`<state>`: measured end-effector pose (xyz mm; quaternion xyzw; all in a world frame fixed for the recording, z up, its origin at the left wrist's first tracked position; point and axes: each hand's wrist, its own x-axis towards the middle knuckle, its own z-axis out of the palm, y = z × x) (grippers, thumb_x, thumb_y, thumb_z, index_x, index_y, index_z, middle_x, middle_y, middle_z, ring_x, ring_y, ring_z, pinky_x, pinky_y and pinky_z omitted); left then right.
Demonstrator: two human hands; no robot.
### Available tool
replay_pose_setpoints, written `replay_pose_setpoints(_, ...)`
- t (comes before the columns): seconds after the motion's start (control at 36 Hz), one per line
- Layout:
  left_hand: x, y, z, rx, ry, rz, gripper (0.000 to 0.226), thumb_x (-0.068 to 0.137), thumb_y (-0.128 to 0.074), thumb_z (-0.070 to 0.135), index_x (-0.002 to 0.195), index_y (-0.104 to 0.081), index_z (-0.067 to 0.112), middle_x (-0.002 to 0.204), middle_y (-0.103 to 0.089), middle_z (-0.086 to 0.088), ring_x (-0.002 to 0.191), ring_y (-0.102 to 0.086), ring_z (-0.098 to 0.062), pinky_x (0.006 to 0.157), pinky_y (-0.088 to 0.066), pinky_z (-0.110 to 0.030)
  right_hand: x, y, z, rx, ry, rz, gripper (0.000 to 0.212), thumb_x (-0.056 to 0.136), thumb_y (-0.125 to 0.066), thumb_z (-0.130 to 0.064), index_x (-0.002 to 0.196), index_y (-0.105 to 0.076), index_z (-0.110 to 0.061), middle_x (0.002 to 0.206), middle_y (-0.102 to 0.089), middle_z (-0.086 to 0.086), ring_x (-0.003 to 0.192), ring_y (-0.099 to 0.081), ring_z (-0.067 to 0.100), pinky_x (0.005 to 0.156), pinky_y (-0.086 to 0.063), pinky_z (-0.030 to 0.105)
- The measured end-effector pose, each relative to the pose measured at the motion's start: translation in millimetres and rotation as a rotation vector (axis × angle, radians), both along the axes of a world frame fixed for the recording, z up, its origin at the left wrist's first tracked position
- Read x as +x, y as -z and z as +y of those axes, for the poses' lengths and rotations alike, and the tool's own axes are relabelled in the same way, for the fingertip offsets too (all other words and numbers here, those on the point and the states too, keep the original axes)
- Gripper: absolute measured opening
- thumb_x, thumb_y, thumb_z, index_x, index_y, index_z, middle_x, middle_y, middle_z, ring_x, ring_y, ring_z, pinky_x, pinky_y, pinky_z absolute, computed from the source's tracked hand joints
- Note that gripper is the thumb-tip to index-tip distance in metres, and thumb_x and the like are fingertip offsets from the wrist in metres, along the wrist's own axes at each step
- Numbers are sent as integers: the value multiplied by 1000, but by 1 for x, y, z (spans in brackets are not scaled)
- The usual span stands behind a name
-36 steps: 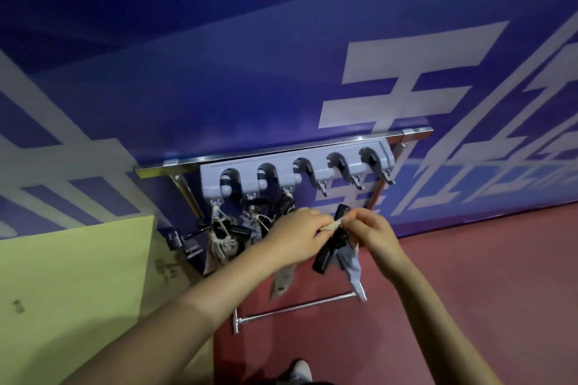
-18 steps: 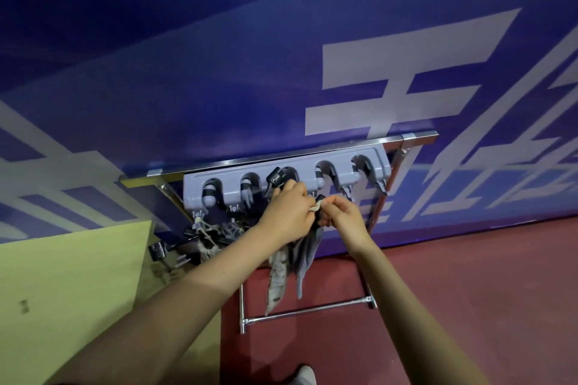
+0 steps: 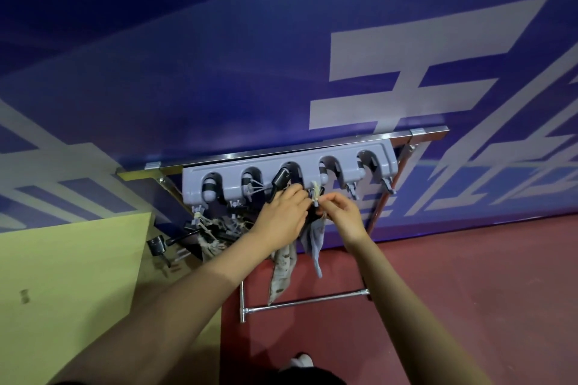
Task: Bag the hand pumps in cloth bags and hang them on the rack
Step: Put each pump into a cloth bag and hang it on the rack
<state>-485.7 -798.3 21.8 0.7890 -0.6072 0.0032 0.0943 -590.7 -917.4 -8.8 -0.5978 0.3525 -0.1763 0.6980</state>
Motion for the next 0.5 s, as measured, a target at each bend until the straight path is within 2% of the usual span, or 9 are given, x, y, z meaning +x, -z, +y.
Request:
replay_pose_setpoints(0.08, 4, 2, 4, -79, 78, 37, 41, 88, -35, 22, 110, -64, 4, 114, -60, -8, 119, -39, -21, 96, -48, -41, 0, 4, 3, -1, 19, 44, 19, 92, -61, -8, 73, -63, -10, 68, -58, 5, 66, -53, 14, 64, -48, 20)
replay_pose_setpoints(0.14, 8, 0, 9, -154, 113, 146, 38, 90, -42, 12, 123, -59, 3, 123, -56, -10, 121, -42, -22, 100, -44, -36, -1, 8, 6, 5, 27, 54, 16, 92, -62, -12, 76, -63, -9, 73, -60, 8, 72, -56, 18, 70, -51, 28)
replay_pose_setpoints(0.19, 11, -7, 15, -206, 108, 259, 38, 90, -49, 4, 127, -57, 6, 124, -56, -10, 113, -50, -20, 91, -43, -26, -3, 11, 9, -2, 52, 55, 15, 92, -63, -15, 79, -65, -9, 80, -63, 11, 80, -59, 23, 78, -52, 39)
replay_pose_setpoints(0.25, 11, -15, 16, -242, 76, 362, 33, 91, -49, 3, 120, -62, 8, 118, -59, -7, 101, -56, -17, 82, -42, -20, -5, 12, 11, -6, 98, 44, 13, 93, -62, -15, 82, -67, -10, 83, -67, 10, 83, -62, 23, 81, -51, 39)
replay_pose_setpoints(0.31, 12, -20, 22, -272, 8, 501, 29, 93, -47, 3, 113, -66, 10, 111, -60, -5, 96, -59, -16, 81, -47, -22, -5, 11, 20, -26, 160, 45, 12, 94, -60, -15, 95, -69, -7, 94, -69, 10, 92, -64, 23, 85, -52, 39)
replay_pose_setpoints(0.39, 12, -27, 37, -339, -138, 843, 27, 96, -44, 1, 106, -67, 12, 99, -60, -1, 85, -65, -12, 72, -58, -27, -4, 9, 43, -104, 365, 91, 21, 96, -56, -12, 113, -64, -3, 108, -65, 7, 102, -60, 18, 91, -48, 33)
replay_pose_setpoints(0.44, 9, -36, 46, -412, -257, 1179, 25, 100, -41, 3, 104, -64, 11, 90, -60, -4, 77, -65, -10, 65, -59, -28, -4, 3, 60, -184, 537, 81, 12, 96, -54, -11, 103, -63, -6, 98, -63, 5, 92, -58, 12, 84, -44, 27)
replay_pose_setpoints(0.5, 11, -46, 64, -501, -361, 1484, 25, 103, -37, 9, 101, -62, 9, 81, -59, -11, 66, -64, -15, 59, -58, -28, -1, 0, 80, -214, 627, 36, 9, 96, -53, -8, 88, -57, -8, 81, -57, 4, 72, -54, 2, 73, -42, 22)
